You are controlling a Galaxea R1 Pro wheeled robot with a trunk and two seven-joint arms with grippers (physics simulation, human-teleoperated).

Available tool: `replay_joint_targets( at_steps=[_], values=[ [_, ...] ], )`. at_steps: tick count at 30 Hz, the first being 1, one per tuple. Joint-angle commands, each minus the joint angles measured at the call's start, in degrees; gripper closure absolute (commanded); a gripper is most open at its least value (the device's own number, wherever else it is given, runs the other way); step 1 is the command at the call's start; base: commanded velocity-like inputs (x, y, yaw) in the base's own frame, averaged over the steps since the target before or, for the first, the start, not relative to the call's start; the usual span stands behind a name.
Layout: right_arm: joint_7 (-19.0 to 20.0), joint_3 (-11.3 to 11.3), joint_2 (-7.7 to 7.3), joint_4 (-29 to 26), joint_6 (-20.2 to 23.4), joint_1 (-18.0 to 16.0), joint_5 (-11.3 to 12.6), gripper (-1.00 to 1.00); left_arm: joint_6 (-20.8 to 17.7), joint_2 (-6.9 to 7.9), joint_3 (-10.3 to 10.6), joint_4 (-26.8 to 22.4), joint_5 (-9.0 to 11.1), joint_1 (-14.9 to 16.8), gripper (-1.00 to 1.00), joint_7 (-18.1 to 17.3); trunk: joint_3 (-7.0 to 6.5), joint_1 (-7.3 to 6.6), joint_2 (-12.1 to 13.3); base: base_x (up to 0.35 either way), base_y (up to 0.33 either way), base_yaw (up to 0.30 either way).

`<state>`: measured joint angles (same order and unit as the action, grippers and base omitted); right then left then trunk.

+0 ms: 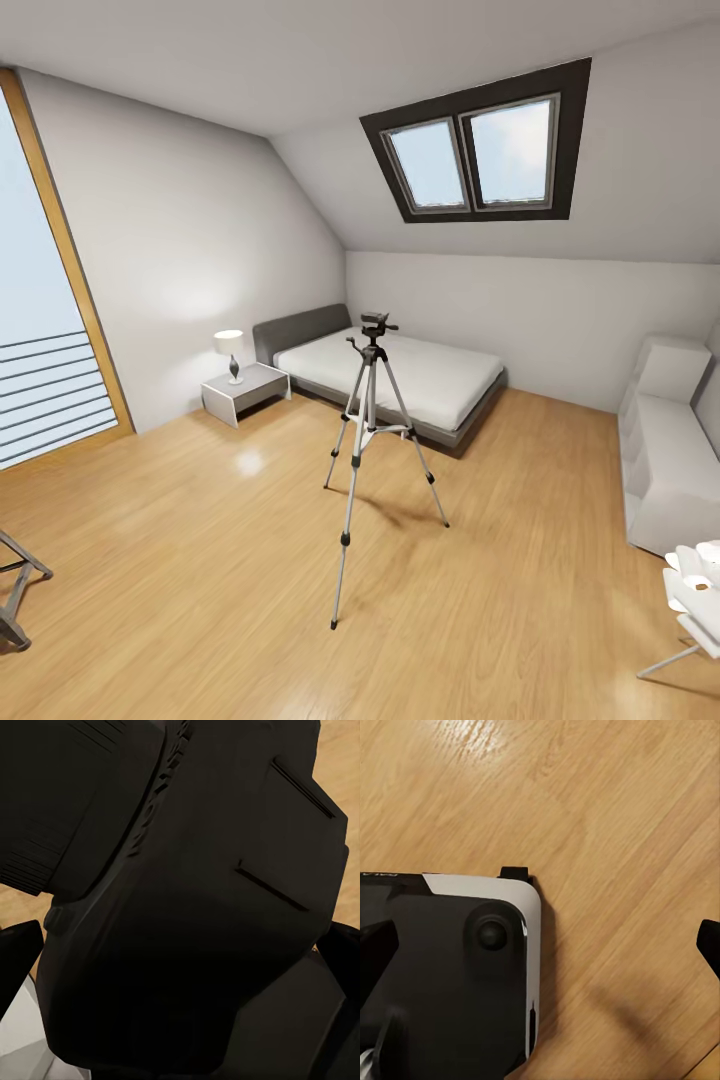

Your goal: Attach the digital camera to the camera tripod in the bedroom.

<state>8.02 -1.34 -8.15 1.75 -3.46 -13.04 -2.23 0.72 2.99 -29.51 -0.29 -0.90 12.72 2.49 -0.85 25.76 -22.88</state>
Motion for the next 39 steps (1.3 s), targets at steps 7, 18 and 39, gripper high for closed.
replay_joint_targets(
  at_steps=[7,18,39],
  values=[
    [0.2,-0.2,-0.02,0.2,-0.3,-0.1,-0.2,-1.0,0.1,0.0,-0.1,0.0,-0.1,0.0,1.0,0.1,0.02,0.02,0.0,0.0,0.0,0.0],
    [0.2,-0.2,-0.02,0.2,-0.4,-0.1,-0.2,-1.0,0.1,0.0,-0.1,0.0,-0.1,0.0,1.0,0.1,0.02,0.02,0.0,0.0,0.0,0.0],
    [0.2,-0.2,0.05,0.2,-0.2,-0.1,-0.2,-1.0,0.0,-0.08,-0.2,0.0,-0.1,0.0,1.0,0.2,0.02,0.02,0.0,0.0,0.0,-0.167]
  ],
)
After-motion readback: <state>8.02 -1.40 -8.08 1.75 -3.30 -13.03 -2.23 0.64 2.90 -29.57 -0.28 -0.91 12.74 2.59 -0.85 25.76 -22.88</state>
